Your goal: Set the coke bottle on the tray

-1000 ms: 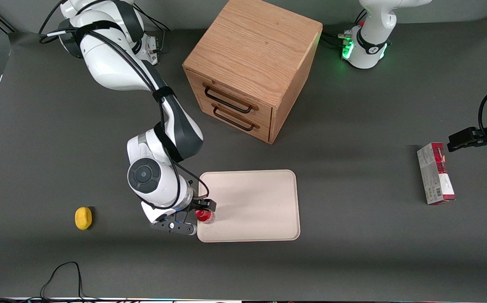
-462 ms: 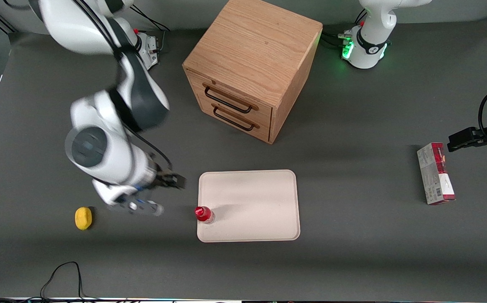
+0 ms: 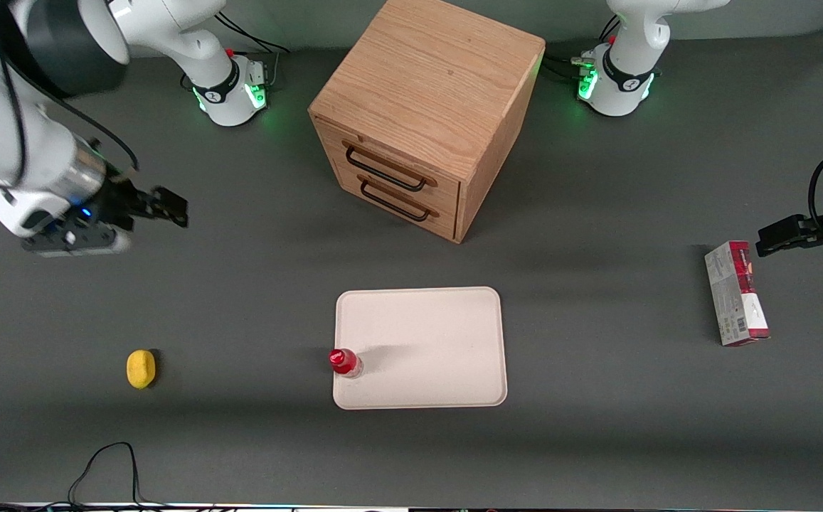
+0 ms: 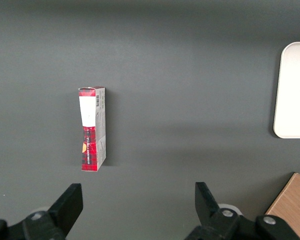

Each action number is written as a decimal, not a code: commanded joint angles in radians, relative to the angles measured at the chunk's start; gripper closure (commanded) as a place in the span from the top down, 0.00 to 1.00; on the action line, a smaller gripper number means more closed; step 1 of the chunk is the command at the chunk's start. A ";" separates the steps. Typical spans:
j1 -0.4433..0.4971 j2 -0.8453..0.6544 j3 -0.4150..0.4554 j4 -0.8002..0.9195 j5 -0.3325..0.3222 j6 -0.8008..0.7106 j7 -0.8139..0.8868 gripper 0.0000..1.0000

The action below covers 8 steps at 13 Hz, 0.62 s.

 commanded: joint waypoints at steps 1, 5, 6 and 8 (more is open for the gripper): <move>0.016 -0.119 -0.040 -0.095 -0.027 0.010 -0.138 1.00; 0.022 -0.237 -0.075 -0.199 -0.104 -0.026 -0.214 1.00; 0.020 -0.266 -0.075 -0.239 -0.118 -0.020 -0.208 1.00; -0.009 -0.233 -0.060 -0.203 -0.113 -0.035 -0.151 1.00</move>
